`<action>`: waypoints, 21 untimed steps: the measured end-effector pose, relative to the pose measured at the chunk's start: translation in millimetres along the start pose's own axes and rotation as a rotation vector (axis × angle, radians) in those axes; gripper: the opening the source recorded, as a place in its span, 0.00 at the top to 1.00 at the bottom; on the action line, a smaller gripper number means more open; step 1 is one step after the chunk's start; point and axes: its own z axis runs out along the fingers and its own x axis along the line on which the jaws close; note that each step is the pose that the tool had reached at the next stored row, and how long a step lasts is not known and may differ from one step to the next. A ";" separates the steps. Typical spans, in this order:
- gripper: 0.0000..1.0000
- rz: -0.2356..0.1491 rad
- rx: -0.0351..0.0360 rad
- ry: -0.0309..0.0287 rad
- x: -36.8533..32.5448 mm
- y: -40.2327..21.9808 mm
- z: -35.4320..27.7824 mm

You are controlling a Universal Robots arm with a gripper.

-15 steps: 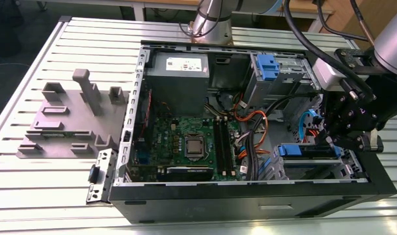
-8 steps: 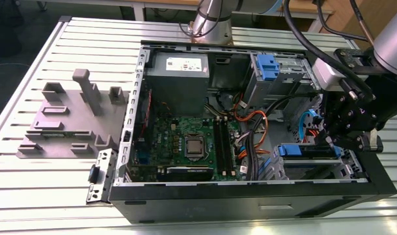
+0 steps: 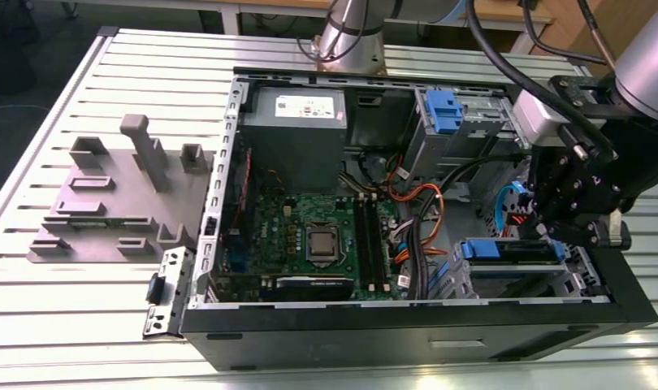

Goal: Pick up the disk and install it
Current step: 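Insert the second disk wire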

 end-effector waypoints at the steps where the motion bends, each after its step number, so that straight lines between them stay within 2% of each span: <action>1: 0.89 0.000 -0.0001 0.0001 -0.4 0.0 -1.4; 6: 0.89 0.000 -0.0001 0.0001 -2.3 -0.2 -12.9; 13: 0.89 0.000 -0.0004 0.0002 -7.5 -0.4 -33.3; 16: 0.89 0.000 -0.0025 0.0029 -11.7 -0.3 -36.3; 18: 0.89 0.000 -0.0030 0.0070 -16.0 -0.3 -36.4; 21: 0.89 -0.005 -0.0032 0.0087 -22.7 -0.1 -36.1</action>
